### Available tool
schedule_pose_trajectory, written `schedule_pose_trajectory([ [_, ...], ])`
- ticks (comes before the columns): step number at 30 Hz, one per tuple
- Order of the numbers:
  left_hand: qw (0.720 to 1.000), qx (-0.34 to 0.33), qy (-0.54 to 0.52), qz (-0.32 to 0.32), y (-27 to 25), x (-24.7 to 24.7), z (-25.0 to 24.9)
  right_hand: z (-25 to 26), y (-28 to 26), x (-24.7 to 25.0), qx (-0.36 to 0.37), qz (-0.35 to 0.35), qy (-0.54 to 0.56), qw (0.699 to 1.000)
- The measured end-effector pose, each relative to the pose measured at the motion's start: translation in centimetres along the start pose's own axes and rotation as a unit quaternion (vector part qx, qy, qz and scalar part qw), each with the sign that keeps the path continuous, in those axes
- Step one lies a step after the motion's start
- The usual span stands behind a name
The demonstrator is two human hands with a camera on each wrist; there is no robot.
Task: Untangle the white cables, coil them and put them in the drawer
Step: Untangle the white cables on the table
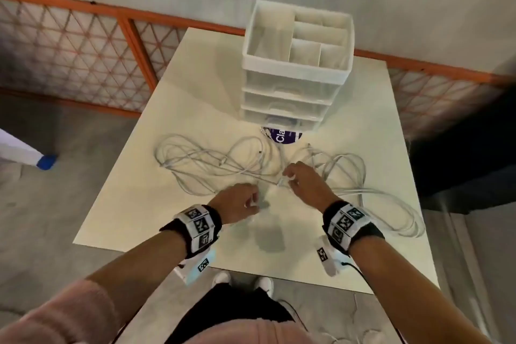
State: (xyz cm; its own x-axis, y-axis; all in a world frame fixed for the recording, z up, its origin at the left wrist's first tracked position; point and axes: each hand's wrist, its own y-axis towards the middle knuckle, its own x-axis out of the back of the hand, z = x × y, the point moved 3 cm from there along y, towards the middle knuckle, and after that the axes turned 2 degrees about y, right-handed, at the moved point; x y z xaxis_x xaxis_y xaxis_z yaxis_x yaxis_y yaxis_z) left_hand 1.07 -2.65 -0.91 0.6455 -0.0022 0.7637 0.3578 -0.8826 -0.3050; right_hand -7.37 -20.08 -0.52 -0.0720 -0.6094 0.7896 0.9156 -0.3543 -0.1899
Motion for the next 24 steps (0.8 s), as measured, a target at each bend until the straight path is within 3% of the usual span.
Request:
schedule_pose_trajectory([
  [8, 0.989, 0.081, -0.104, -0.069, 2.6, -1.8, -0.9, -0.5, 1.5, -2.6, 0.027, -0.007, -0.064, 0.998],
  [14, 0.966, 0.032, -0.204, -0.158, 4.1, -0.8, -2.1, 2.8, 1.6, 2.3, 0.062, -0.072, 0.167, 0.981],
  [19, 0.931, -0.046, -0.26, -0.254, 4.6, 2.1, -4.9, 7.4, 0.9, 6.9, 0.102, -0.034, 0.241, 0.965],
  [22, 0.901, -0.036, -0.317, -0.293, 4.5, 3.9, -5.8, 7.8, 0.9, 8.4, 0.104, -0.092, 0.288, 0.948],
  [24, 0.885, -0.033, -0.333, -0.323, 4.3, 5.2, -5.7, 6.8, 0.7, 7.9, 0.068, -0.121, 0.331, 0.933],
])
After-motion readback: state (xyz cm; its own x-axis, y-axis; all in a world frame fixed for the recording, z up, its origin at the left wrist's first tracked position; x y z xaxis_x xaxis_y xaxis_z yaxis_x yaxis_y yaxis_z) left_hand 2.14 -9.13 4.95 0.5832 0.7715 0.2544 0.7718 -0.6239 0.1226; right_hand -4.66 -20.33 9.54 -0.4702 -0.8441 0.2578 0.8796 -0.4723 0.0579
